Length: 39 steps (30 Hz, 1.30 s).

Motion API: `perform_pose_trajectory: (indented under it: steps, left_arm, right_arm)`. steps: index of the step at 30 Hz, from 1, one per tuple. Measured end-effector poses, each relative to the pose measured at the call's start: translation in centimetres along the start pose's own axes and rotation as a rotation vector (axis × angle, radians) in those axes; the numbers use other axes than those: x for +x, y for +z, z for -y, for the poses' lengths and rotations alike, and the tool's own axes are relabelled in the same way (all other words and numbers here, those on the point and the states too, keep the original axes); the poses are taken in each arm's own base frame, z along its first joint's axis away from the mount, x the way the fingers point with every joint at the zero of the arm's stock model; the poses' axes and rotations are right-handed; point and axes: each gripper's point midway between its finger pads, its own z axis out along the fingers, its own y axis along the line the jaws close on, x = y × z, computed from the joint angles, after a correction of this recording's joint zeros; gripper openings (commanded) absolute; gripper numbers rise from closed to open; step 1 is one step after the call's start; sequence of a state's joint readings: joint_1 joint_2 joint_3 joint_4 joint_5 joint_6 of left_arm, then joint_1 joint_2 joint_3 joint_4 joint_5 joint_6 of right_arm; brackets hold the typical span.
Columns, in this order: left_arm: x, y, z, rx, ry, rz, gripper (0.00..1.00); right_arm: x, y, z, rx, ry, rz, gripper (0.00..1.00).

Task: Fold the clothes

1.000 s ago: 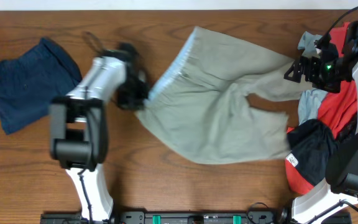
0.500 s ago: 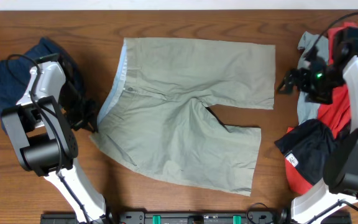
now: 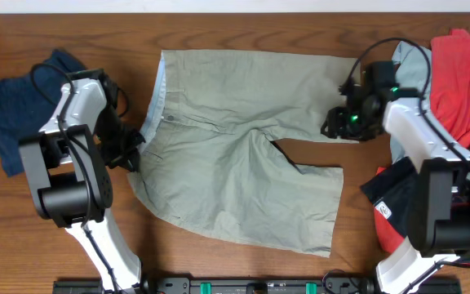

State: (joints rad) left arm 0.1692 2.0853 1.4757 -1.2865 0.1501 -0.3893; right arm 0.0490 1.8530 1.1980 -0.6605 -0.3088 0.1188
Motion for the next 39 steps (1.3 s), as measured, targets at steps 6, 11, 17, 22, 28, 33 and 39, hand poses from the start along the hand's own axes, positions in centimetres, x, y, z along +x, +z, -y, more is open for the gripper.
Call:
perform_pose_trajectory:
  steps: [6, 11, 17, 22, 28, 33, 39]
  left_arm:
    - [0.0, 0.0, 0.3, -0.002, 0.008, 0.005, 0.06]
    - [0.0, 0.0, 0.3, -0.001, 0.009, 0.006, 0.06]
    - [-0.1, 0.0, 0.3, 0.001, 0.009, 0.010, 0.06]
    - [-0.3, 0.0, 0.5, 0.010, 0.010, 0.017, 0.06]
    - [-1.3, 0.0, 2.8, 0.090, 0.039, 0.067, 0.06]
    - [-2.3, -0.2, 5.7, 0.169, 0.088, 0.126, 0.06]
    - [-1.9, -0.2, 6.3, 0.180, 0.100, 0.118, 0.06]
  right_arm:
    - [0.7, 2.3, -1.8, -0.021, -0.036, 0.037, 0.38]
    - [1.5, 3.2, -2.0, -0.002, -0.025, 0.037, 0.28]
    - [0.2, 4.1, -1.4, 0.013, -0.009, 0.090, 0.34]
    - [-3.3, 5.1, -1.4, -0.008, -0.022, 0.197, 0.32]
    - [-7.7, 5.0, 1.0, 0.000, 0.033, 0.304, 0.38]
    - [-9.9, 3.6, 4.9, 0.055, 0.125, 0.307, 0.55]
    - [-7.3, 0.1, 6.6, 0.088, 0.218, 0.059, 0.79]
